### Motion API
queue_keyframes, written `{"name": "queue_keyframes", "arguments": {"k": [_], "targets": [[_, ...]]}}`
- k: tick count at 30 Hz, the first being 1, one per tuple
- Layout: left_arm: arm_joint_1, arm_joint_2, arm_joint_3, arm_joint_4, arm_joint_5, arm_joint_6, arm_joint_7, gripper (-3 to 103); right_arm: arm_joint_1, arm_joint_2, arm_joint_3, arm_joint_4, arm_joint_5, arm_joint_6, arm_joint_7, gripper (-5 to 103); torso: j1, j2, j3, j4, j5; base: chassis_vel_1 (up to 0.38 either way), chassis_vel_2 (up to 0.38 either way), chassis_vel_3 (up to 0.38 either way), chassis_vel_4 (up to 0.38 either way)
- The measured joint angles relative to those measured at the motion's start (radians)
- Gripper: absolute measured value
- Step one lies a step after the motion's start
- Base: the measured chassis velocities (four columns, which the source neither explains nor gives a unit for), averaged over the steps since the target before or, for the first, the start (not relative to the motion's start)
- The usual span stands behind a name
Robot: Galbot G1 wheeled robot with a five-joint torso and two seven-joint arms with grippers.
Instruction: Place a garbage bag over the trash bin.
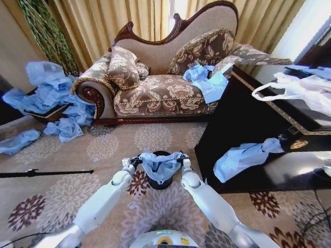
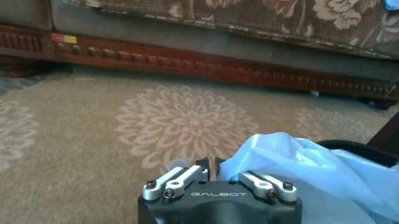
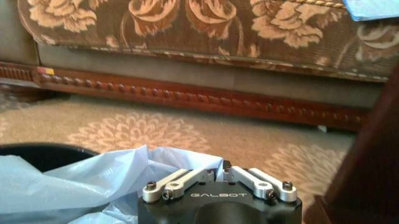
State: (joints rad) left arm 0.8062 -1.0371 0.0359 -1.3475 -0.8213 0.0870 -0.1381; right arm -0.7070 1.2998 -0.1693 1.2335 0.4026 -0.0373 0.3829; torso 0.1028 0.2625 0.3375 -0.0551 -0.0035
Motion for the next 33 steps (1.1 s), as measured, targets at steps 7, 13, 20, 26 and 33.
{"name": "queue_keyframes", "arguments": {"k": [7, 13, 20, 26, 33], "targets": [[-0.045, -0.007, 0.014, 0.052, -0.004, -0.006, 0.063, 7, 0.058, 0.022, 0.016, -0.082, 0.000, 0.037, -0.098, 0, 0.000, 0.000, 0.000, -0.0001, -0.0001, 0.000, 0.000, 0.000, 0.000], [-0.096, -0.038, 0.039, 0.149, -0.005, -0.008, 0.094, 6, 0.100, 0.066, 0.054, -0.236, -0.023, 0.065, -0.170, 0, 0.000, 0.000, 0.000, -0.0003, 0.0000, 0.000, 0.000, 0.000, 0.000], [-0.126, -0.070, 0.054, 0.231, -0.011, -0.013, 0.113, 6, 0.114, 0.107, 0.103, -0.365, -0.041, 0.124, -0.244, 0, 0.000, 0.000, 0.000, -0.0001, 0.0002, 0.000, 0.000, 0.000, 0.000], [-0.144, -0.108, 0.059, 0.312, -0.004, -0.030, 0.130, 6, 0.131, 0.141, 0.142, -0.460, -0.053, 0.224, -0.332, 0, 0.000, 0.000, 0.000, -0.0002, 0.0000, 0.000, 0.000, 0.000, 0.000], [-0.168, -0.144, 0.092, 0.432, 0.023, -0.064, 0.128, 4, 0.161, 0.182, 0.185, -0.550, -0.096, 0.265, -0.380, 0, 0.000, 0.000, 0.000, 0.0001, 0.0001, 0.000, 0.000, 0.000, 0.000]]}}
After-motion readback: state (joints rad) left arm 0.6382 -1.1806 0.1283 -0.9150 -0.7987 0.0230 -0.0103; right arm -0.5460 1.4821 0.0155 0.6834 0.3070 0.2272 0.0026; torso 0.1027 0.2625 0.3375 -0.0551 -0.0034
